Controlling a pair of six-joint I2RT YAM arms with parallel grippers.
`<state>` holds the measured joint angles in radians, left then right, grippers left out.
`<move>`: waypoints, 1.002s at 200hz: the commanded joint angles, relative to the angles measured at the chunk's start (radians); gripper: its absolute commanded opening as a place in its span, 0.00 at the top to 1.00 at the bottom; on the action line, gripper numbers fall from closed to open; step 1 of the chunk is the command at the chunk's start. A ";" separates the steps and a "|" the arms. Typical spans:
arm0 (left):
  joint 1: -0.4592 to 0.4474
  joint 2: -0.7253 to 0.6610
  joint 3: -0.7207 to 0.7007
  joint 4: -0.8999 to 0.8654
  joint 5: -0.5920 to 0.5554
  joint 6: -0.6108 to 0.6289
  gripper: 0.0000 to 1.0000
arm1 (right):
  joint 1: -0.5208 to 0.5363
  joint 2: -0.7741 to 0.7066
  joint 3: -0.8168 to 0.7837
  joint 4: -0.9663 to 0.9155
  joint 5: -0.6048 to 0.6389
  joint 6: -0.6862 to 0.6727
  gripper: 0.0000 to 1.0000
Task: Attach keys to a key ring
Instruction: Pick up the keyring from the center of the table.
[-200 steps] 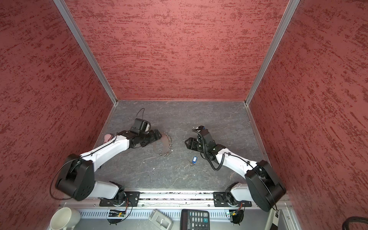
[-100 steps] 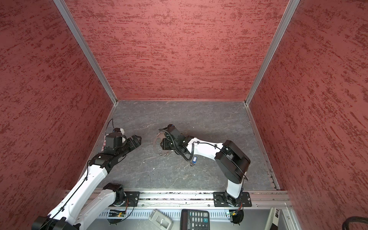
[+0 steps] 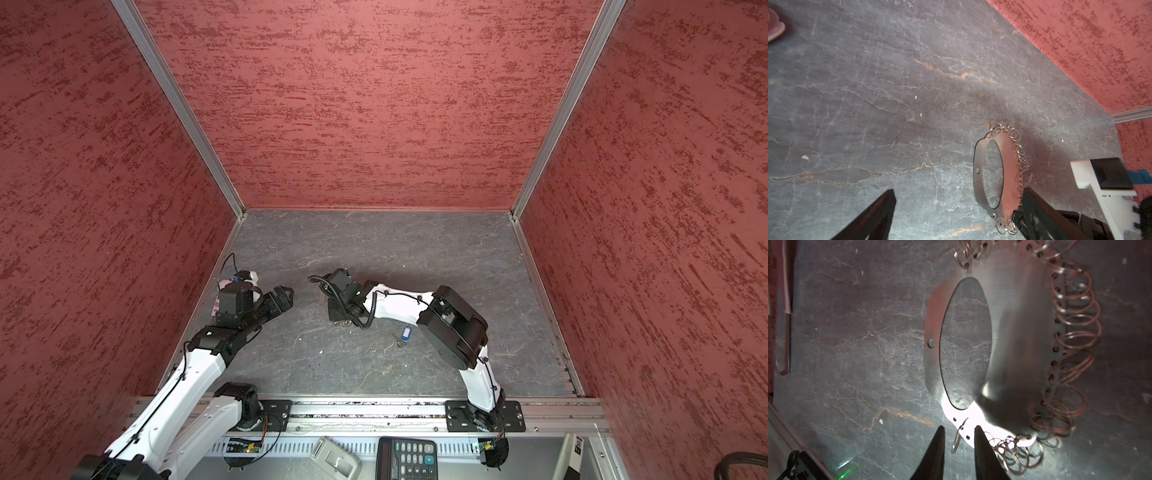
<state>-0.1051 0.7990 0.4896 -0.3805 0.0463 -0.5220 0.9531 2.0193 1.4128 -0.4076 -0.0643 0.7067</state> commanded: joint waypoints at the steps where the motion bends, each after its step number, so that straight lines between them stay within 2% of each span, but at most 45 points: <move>1: 0.010 0.002 -0.002 0.038 0.005 0.017 0.03 | 0.013 0.023 0.044 -0.061 0.034 0.002 0.76; 82: 0.012 0.028 -0.004 0.046 0.010 0.014 0.02 | 0.030 0.068 0.076 -0.088 0.027 -0.001 0.81; 134: 0.014 0.039 -0.007 0.051 0.008 0.014 0.01 | 0.038 0.073 0.080 -0.083 0.020 -0.008 0.90; 174: 0.014 0.066 -0.007 0.065 0.010 0.020 0.01 | 0.041 0.027 0.056 -0.059 0.030 -0.017 0.98; 200: 0.014 0.085 -0.012 0.089 0.027 0.031 0.02 | 0.041 -0.062 0.033 -0.059 0.095 -0.063 1.00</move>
<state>-0.0990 0.8734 0.4873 -0.3344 0.0517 -0.5179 0.9859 2.0697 1.4593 -0.4740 -0.0540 0.6773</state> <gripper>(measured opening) 0.986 0.042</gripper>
